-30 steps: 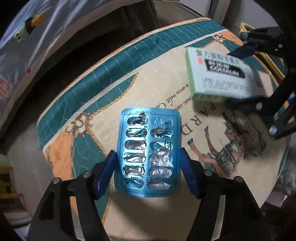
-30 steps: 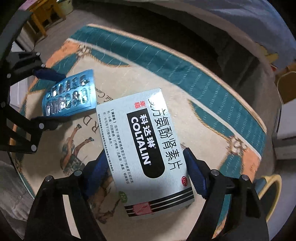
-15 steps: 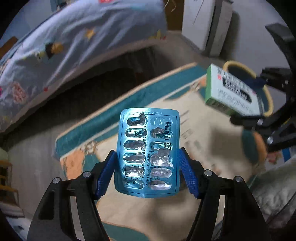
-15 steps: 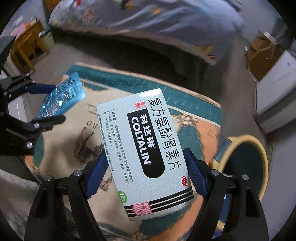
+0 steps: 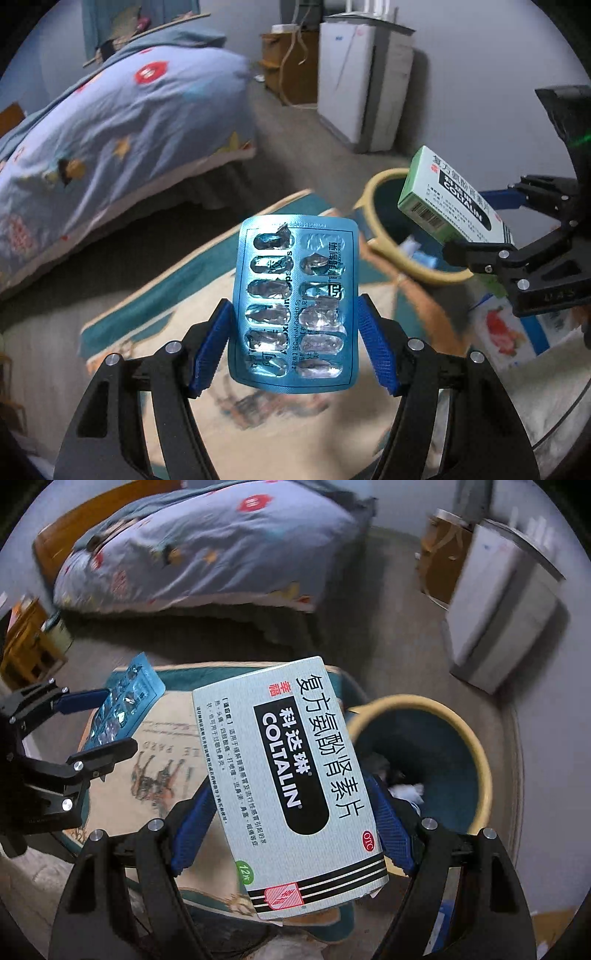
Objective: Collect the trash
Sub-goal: 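Carry the held blister pack and box up over the bucket opening, then open both tools to drop the blister pack and box into the bucket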
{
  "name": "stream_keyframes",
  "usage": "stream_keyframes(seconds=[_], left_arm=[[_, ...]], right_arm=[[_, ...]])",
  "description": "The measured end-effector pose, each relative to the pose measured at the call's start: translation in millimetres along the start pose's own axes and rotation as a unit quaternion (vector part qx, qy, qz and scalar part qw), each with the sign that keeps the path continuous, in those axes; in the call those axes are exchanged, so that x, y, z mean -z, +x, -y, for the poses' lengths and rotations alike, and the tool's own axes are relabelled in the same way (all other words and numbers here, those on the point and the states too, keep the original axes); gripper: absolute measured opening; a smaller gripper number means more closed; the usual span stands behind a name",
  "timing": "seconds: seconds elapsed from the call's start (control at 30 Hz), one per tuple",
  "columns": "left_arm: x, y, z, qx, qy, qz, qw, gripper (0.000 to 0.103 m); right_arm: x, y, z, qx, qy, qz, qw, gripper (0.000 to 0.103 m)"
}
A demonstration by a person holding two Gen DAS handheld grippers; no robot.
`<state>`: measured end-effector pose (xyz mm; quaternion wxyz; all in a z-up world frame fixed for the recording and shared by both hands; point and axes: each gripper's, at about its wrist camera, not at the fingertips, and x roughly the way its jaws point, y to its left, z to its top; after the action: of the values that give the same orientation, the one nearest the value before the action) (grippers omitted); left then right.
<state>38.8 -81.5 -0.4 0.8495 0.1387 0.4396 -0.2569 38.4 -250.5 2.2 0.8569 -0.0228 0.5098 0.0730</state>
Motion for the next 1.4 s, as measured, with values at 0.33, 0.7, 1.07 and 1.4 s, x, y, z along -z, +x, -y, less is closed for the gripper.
stream_keyframes(seconds=[0.33, 0.7, 1.07, 1.4], left_arm=[[-41.3, 51.3, 76.1, 0.039, 0.062, -0.01, 0.9973, 0.069], [-66.1, 109.6, 129.4, 0.066, 0.104, -0.037, 0.9917, 0.069], [-74.0, 161.2, 156.8, 0.071, 0.115, -0.062, 0.9889, 0.069], [-83.8, 165.1, 147.6, 0.059, 0.09, -0.003, 0.9942, 0.089]], right_arm=[[21.6, 7.0, 96.1, 0.023, 0.097, -0.019, 0.995, 0.079], [35.6, 36.8, 182.5, 0.032, 0.191, -0.054, 0.98, 0.079], [46.0, 69.7, 214.7, 0.061, 0.242, -0.087, 0.964, 0.079], [30.6, 62.7, 228.0, 0.011, 0.311, -0.002, 0.95, 0.093]])
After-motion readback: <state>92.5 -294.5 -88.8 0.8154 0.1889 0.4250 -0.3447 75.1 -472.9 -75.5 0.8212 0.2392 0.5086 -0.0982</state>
